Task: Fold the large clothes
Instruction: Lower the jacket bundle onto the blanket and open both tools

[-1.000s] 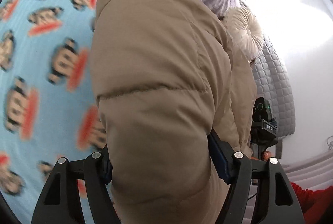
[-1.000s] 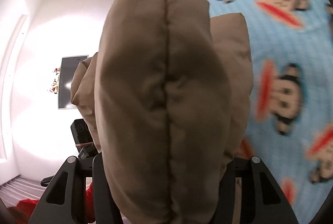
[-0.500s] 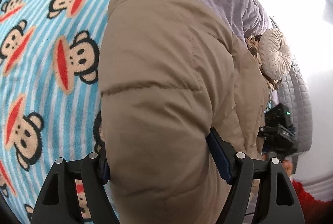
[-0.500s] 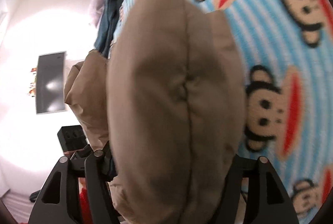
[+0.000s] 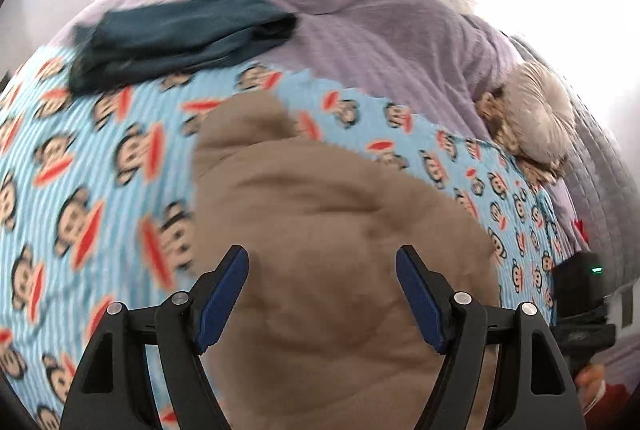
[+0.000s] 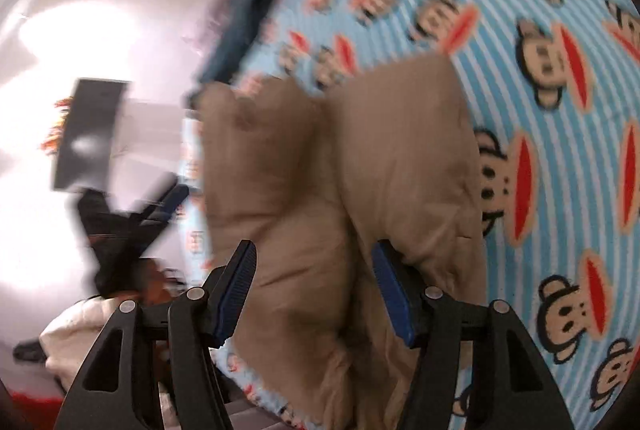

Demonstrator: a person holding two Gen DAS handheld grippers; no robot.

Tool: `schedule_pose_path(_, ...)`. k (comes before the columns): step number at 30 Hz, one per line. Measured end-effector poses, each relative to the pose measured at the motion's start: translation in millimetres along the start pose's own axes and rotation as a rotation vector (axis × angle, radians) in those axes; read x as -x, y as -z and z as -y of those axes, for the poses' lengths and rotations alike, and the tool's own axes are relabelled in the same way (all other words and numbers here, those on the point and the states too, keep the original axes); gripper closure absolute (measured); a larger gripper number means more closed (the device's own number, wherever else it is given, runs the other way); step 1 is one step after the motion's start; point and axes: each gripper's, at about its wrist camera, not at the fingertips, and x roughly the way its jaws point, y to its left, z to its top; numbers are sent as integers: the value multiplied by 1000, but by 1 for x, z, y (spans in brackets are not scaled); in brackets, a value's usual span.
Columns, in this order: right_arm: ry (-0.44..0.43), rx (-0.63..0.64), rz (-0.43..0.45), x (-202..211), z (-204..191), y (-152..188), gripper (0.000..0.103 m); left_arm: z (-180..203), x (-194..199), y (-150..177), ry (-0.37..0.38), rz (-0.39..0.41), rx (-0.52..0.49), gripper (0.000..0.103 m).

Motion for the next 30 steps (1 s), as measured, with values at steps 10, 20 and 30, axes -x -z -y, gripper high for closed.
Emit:
schedule_pose_path(10,194,164,6,-8,4,40,95,66,-79,-1,-207,-66,-161,26)
schedule_pose_path(20,44,4,145,48,33,35,36,66,-90,1,-231,-79,-167,26)
schedule_pose_path(30,86,34,61,-14,21,-48,92,47,-30,3,-225,-21,-127,26)
